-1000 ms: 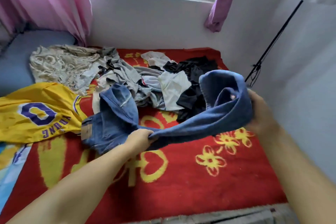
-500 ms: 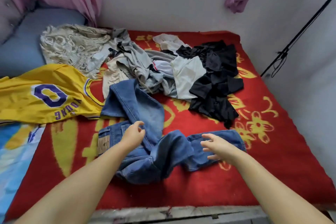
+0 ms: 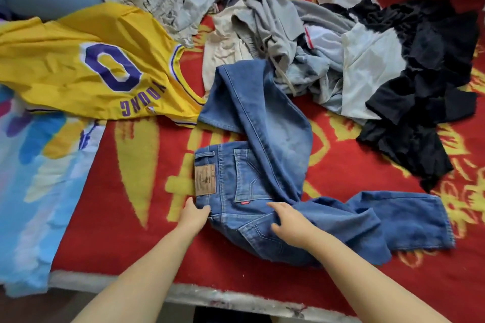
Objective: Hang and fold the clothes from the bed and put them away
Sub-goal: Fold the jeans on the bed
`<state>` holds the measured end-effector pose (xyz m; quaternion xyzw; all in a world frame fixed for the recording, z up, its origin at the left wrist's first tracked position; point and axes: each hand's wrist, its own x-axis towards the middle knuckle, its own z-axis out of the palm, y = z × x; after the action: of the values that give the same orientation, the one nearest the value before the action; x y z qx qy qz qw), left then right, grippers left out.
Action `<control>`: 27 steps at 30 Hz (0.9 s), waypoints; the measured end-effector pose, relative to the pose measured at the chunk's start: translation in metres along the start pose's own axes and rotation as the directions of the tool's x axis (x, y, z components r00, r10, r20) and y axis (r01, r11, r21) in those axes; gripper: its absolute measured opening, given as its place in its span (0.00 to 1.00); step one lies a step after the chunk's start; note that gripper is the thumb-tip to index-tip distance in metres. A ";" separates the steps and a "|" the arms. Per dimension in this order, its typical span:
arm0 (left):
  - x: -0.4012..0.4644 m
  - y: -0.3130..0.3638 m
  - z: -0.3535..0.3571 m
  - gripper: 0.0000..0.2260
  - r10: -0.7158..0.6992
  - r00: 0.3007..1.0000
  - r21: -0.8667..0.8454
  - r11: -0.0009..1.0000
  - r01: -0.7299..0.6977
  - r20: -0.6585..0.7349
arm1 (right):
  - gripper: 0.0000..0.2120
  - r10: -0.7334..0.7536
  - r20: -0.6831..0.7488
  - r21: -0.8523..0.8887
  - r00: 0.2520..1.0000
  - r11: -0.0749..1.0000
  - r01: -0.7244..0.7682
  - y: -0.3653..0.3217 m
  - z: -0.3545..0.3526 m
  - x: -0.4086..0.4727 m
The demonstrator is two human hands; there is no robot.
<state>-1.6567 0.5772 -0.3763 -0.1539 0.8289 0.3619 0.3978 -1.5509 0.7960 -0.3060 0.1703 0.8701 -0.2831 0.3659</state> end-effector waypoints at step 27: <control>-0.157 0.128 -0.037 0.21 0.739 0.586 -0.037 0.631 -0.775 0.333 | 0.07 0.414 -0.445 0.832 0.794 0.518 0.196 -0.111 -0.204 -0.065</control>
<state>-1.6472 0.6337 -0.1785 0.2965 0.7584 0.4693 0.3414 -1.6730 0.8294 -0.1008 0.4634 0.6730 -0.5751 -0.0391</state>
